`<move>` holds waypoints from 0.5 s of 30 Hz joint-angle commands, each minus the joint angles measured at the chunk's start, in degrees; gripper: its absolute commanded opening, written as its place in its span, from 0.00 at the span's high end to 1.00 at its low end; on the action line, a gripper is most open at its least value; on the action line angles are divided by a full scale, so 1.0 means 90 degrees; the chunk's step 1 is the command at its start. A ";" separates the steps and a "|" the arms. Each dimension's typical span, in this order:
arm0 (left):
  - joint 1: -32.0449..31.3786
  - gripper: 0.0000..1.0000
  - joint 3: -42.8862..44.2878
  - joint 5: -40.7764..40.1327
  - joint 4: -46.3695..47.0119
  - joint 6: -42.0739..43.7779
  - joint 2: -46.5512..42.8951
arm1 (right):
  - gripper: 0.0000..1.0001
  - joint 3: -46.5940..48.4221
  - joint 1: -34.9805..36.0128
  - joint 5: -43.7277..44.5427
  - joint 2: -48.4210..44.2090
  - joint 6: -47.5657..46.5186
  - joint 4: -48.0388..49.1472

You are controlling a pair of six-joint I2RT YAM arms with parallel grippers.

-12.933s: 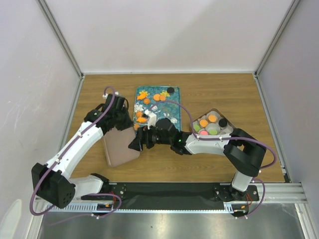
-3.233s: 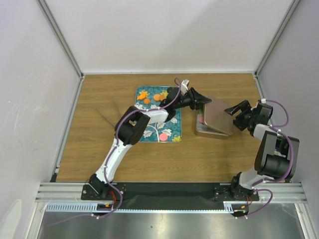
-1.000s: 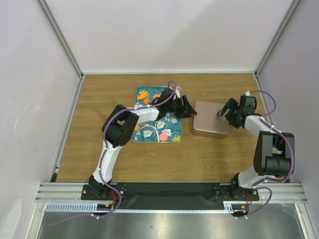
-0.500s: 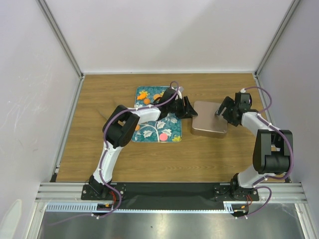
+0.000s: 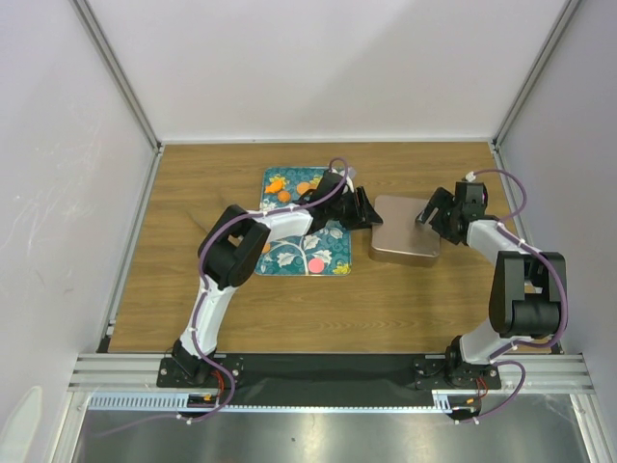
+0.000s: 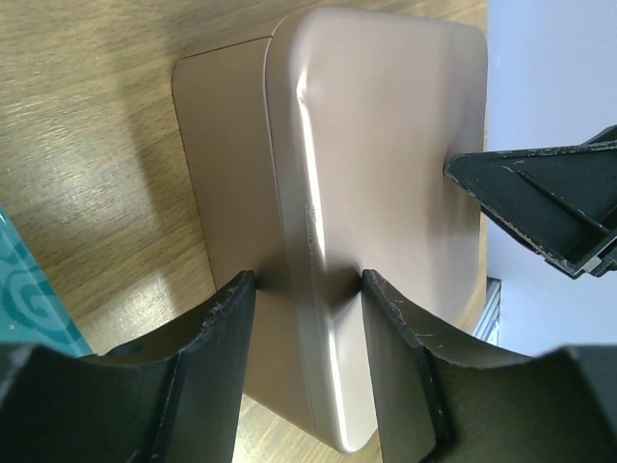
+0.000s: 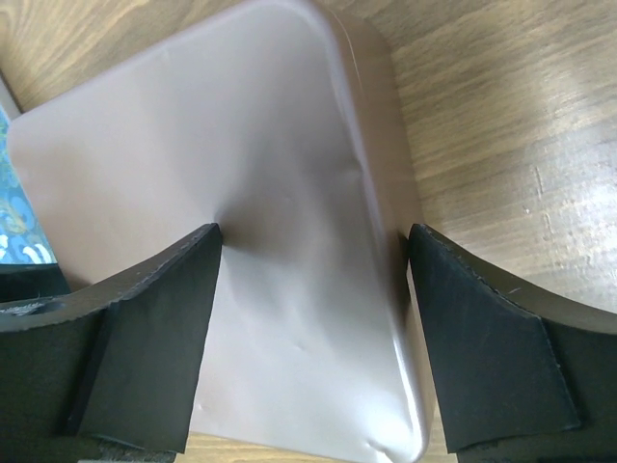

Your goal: Pack the cookies

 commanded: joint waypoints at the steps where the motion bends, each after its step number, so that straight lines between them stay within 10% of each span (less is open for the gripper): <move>1: -0.0300 0.48 -0.0210 -0.0176 -0.0180 0.0094 -0.0257 | 0.20 -0.0373 -0.0004 -0.0567 0.0283 0.0093 0.0094; 15: -0.0710 0.49 -0.0688 -0.0284 0.0103 -0.0043 -0.0540 | 0.33 -0.0784 -0.0346 -0.1085 0.0293 0.0230 0.0230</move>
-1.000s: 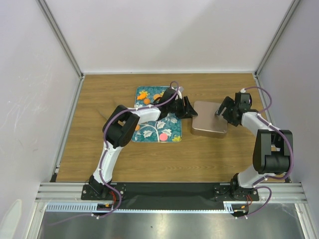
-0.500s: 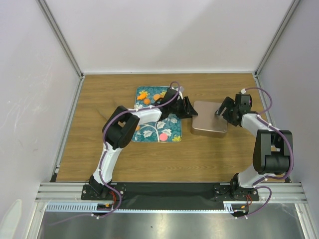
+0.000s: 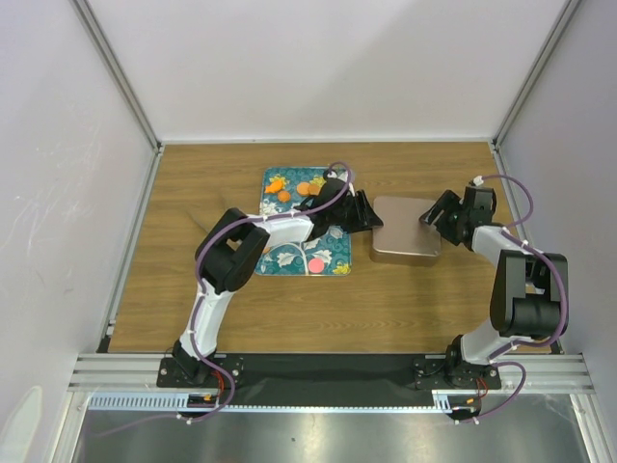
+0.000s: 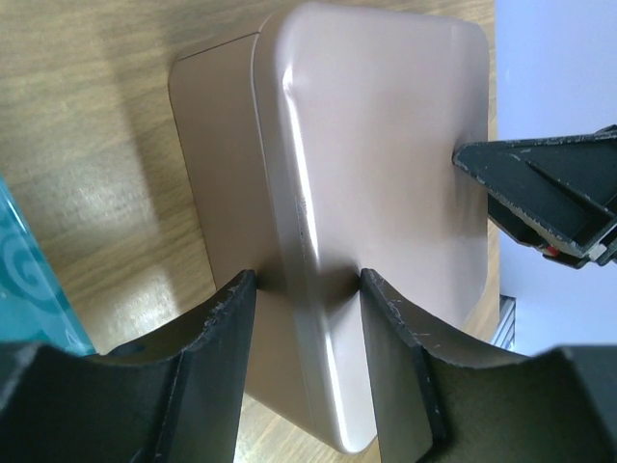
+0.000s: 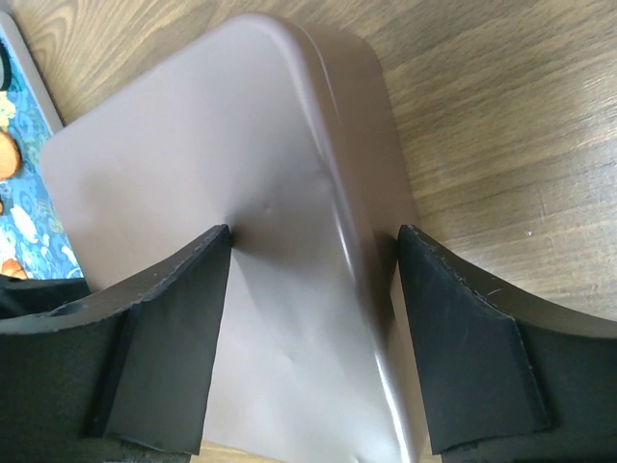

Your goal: Pack the cookies

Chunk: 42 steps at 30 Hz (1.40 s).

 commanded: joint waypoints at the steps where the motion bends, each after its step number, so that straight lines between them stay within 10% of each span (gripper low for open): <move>1: -0.0509 0.49 -0.0266 0.0316 -0.0191 0.0001 -0.0281 | 0.34 -0.0323 0.0088 -0.0393 0.0235 0.0060 -0.0605; 13: -0.0402 0.48 -0.0081 0.0287 -0.0737 0.0381 -0.0418 | 0.17 0.0526 -0.0312 -0.0199 -0.0489 0.0070 -0.1250; 33: -0.0480 0.48 -0.0432 0.0209 -0.0718 0.0411 -0.0720 | 0.48 0.0810 -0.0429 0.0027 0.0762 0.0334 -0.0878; 42: -0.0451 0.43 -0.0531 -0.0035 -0.0601 0.0537 -0.1218 | 0.38 0.1415 -0.0410 0.0231 0.0713 0.0090 -0.1415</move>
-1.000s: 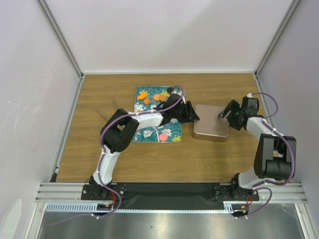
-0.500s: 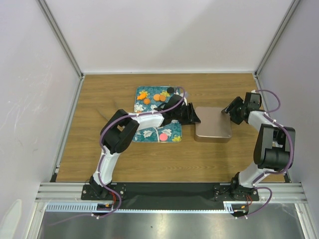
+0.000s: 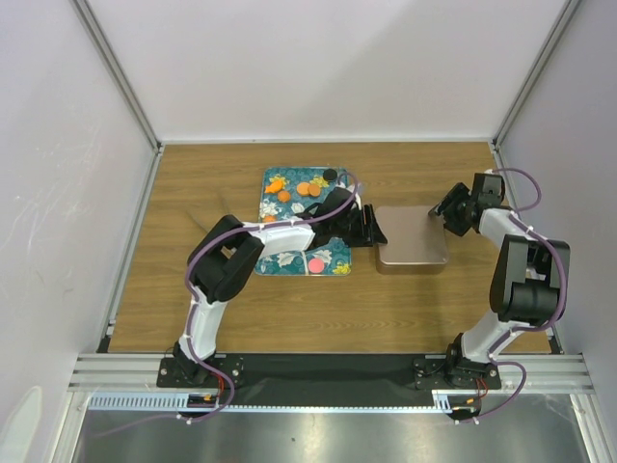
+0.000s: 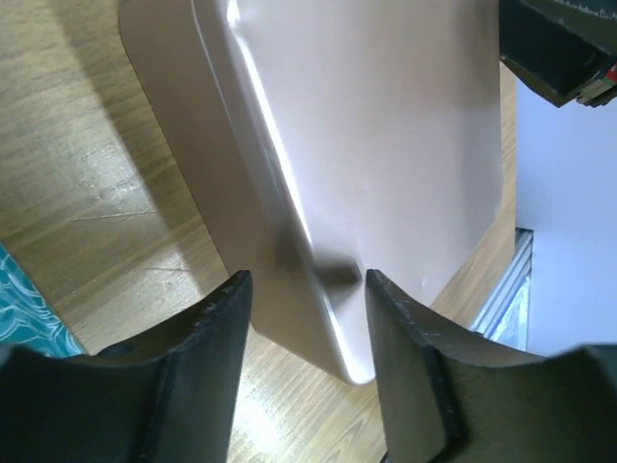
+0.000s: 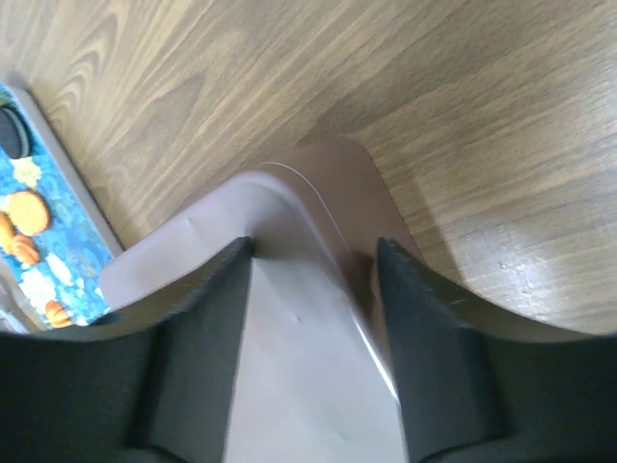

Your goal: Pack the cookies

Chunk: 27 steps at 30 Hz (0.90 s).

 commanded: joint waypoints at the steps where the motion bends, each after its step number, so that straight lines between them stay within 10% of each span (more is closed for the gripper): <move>1: -0.0013 0.41 0.0113 -0.0159 -0.0071 0.0406 -0.0604 | 0.35 0.0364 0.0032 0.0426 0.0092 -0.0226 -0.0550; 13: 0.0485 0.34 0.0788 -0.0413 -0.0813 0.1217 -0.1822 | 0.16 0.1194 0.0217 0.0914 -0.1459 -0.0285 -0.1410; 27: 0.0602 0.29 -0.1516 -0.0549 -0.2121 0.2300 -0.5776 | 0.00 -0.0541 0.1447 0.0885 -0.5551 -0.0012 -0.2124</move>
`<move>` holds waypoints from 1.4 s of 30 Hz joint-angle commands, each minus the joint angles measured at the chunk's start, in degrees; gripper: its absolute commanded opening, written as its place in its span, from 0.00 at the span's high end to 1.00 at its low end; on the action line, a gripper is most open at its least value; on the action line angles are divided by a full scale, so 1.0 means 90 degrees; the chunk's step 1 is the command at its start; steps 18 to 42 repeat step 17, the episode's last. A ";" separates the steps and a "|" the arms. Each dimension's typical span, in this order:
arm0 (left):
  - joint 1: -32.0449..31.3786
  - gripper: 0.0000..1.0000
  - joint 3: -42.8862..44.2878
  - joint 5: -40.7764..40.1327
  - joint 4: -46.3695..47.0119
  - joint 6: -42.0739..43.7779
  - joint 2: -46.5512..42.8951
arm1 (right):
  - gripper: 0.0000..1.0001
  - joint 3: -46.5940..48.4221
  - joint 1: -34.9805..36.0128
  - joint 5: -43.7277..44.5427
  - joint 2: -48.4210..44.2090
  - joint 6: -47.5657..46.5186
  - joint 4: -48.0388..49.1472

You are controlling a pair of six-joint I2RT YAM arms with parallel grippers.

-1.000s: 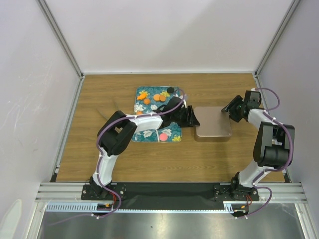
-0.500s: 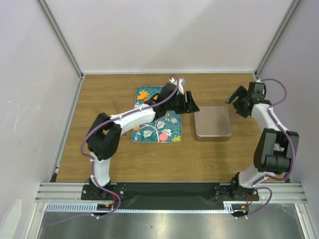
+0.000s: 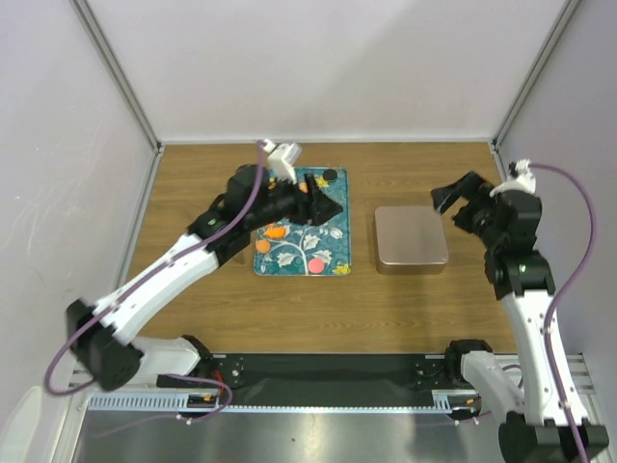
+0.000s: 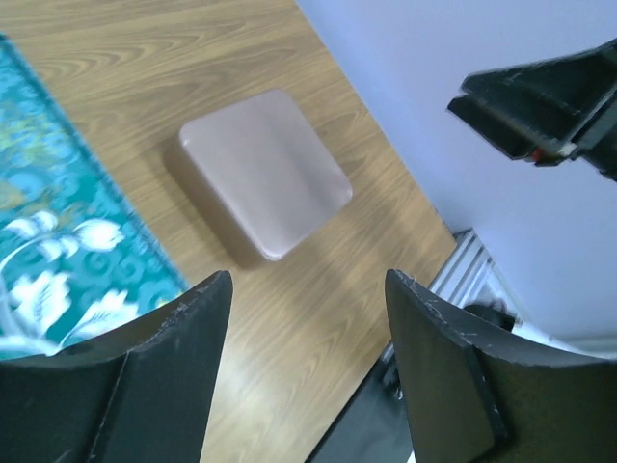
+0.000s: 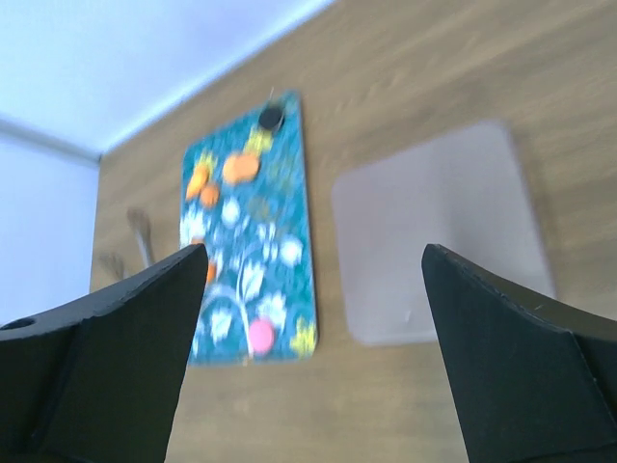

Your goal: Pack the cookies

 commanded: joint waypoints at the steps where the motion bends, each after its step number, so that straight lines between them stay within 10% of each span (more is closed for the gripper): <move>1: -0.0010 0.29 -0.0472 -0.0210 -0.0756 0.0623 -0.0937 | 0.00 -0.0650 0.0396 0.0071 -0.0644 0.0159 -0.0504; 14: -0.0010 0.27 -0.1919 -0.1499 -0.2008 0.1473 -0.3419 | 0.00 -0.1208 0.0661 0.0491 -0.1535 -0.0115 -0.0973; 42: -0.0020 0.27 -0.1919 -0.1519 -0.2155 0.1571 -0.3497 | 0.00 -0.1286 0.0661 0.0530 -0.1652 0.0002 -0.0818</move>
